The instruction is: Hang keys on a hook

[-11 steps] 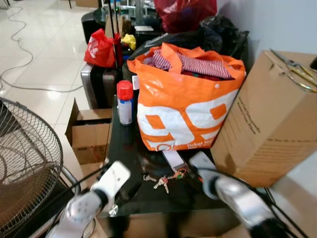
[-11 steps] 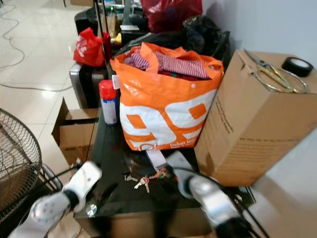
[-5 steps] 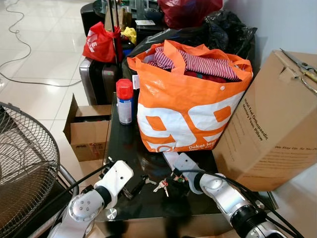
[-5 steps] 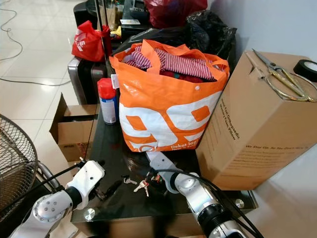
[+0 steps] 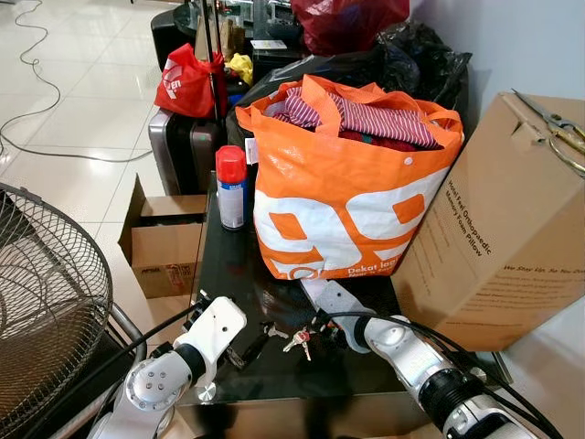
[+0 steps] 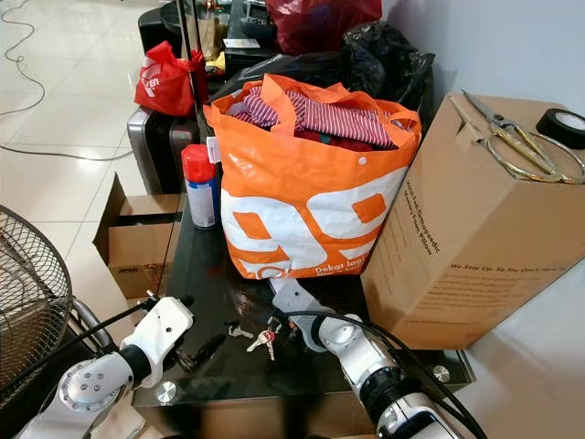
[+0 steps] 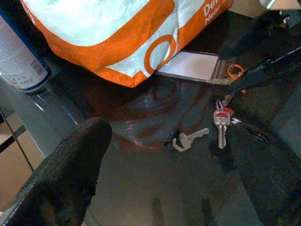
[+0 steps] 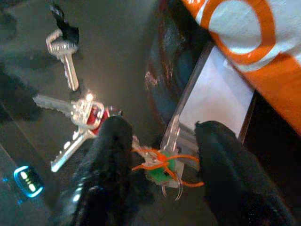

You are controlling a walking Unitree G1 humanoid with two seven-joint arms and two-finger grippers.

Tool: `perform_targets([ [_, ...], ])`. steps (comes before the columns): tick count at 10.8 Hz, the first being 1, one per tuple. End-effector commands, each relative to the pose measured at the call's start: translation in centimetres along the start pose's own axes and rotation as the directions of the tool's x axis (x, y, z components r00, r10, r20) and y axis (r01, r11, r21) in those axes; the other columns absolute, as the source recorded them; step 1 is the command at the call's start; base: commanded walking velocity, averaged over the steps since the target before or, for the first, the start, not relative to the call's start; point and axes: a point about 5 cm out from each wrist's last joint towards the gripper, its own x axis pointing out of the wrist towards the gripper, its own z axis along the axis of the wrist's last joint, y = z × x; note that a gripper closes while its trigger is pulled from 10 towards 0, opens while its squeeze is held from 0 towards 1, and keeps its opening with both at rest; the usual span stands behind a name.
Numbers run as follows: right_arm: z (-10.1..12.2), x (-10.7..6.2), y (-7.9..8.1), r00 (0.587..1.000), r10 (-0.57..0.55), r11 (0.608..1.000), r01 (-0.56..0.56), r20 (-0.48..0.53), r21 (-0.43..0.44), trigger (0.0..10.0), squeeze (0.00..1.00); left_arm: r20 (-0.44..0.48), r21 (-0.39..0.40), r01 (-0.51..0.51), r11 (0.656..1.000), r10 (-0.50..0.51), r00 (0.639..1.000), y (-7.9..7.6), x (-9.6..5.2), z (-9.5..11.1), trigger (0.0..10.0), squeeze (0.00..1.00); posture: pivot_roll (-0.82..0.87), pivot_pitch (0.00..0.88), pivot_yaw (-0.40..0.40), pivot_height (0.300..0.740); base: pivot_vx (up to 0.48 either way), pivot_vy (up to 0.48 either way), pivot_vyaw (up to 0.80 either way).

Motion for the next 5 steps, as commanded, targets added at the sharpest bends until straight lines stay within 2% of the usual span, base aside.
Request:
perform_targets([
  [1, 0.0, 0.0, -0.2, 1.0, -0.005, 1.0, 0.005, -0.012, -0.022, 0.0, 0.0, 0.011, 0.004, 0.009, 1.0, -0.009, 1.0, -0.2, -0.1, 0.3, 10.0, 0.35, 0.06, 0.0, -0.091, 0.74, 0.0, 0.0, 0.0],
  [3, -0.5, 0.3, -0.1, 0.999, -0.018, 1.0, 0.017, -0.043, -0.023, 0.0, 0.0, 0.007, 0.002, 0.013, 1.0, -0.013, 1.0, -0.3, -0.1, 0.3, 10.0, 0.35, 0.06, 0.0, -0.09, 0.74, 0.0, 0.0, 0.0],
  [5, -1.1, 0.3, -0.5, 0.994, -0.055, 0.998, 0.053, -0.092, -0.024, 0.7, 0.0, 0.004, 0.004, 0.013, 1.0, -0.013, 1.0, -0.2, -0.1, 0.3, 10.0, 0.35, 0.06, 0.001, -0.09, 0.74, 0.0, 0.0, 0.0],
])
